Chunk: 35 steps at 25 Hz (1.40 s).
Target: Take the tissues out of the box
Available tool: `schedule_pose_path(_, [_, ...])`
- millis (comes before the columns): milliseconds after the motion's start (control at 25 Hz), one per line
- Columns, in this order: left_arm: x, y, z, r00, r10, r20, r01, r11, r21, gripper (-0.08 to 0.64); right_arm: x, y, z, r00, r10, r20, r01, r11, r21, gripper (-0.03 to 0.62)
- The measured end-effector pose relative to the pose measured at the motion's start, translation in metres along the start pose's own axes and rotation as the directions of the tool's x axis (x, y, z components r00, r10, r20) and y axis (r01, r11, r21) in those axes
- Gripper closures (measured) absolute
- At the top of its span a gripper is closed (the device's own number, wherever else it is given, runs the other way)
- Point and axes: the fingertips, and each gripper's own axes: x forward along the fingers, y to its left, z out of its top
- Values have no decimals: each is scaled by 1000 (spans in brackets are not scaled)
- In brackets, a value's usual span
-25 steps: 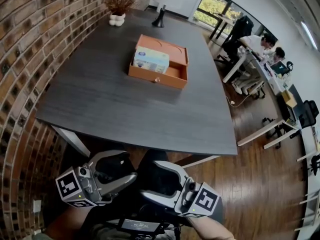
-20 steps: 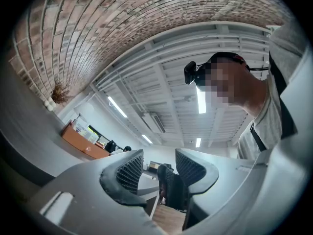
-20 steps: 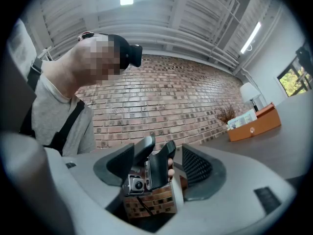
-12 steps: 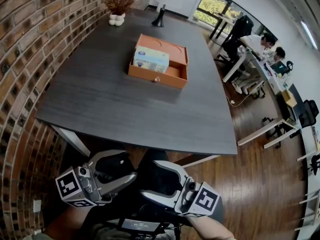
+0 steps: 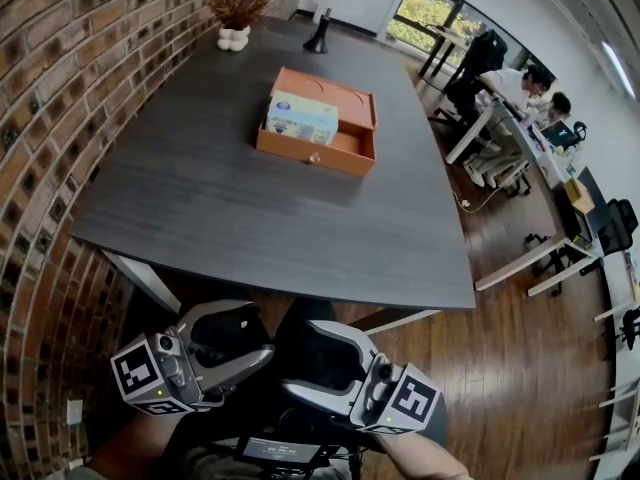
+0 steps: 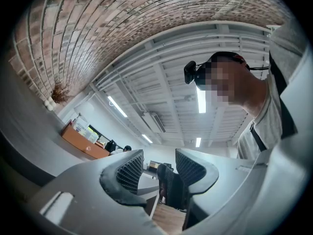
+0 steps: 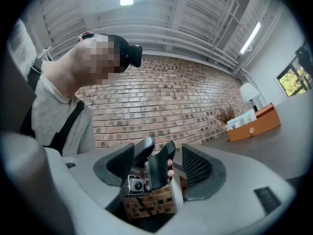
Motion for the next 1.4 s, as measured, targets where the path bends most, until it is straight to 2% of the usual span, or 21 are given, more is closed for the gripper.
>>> schedule_pose_path(640, [1,4,-1,1000,15,-15,-15,1000,12,367,-1,-9,2,999,-32,20,31,999,31,273])
schedule_pose_path(800, [3,9,-3,999,30,-43,-27,998,58,367,-3,-13,4,999,-41,28,39,998,50,273])
schedule_pose_path(960, [6,23,-8,992,71,-106,-59,992,116,367,-9,-24,9,996,-74,43,71,996,56,273])
schedule_pose_path(1080, [15,29,-5,985,70,-159,-43,984,171,367,-15,-35,13,992,-110,64,106,993,57,273])
schedule_pose_path(1200, [26,39,6,973,66,-219,-7,965,261,367,-21,-42,14,988,-136,71,133,990,46,273])
schedule_pose_path(1400, [50,71,24,934,102,-342,59,901,429,367,-22,-41,20,986,-131,103,126,991,51,266])
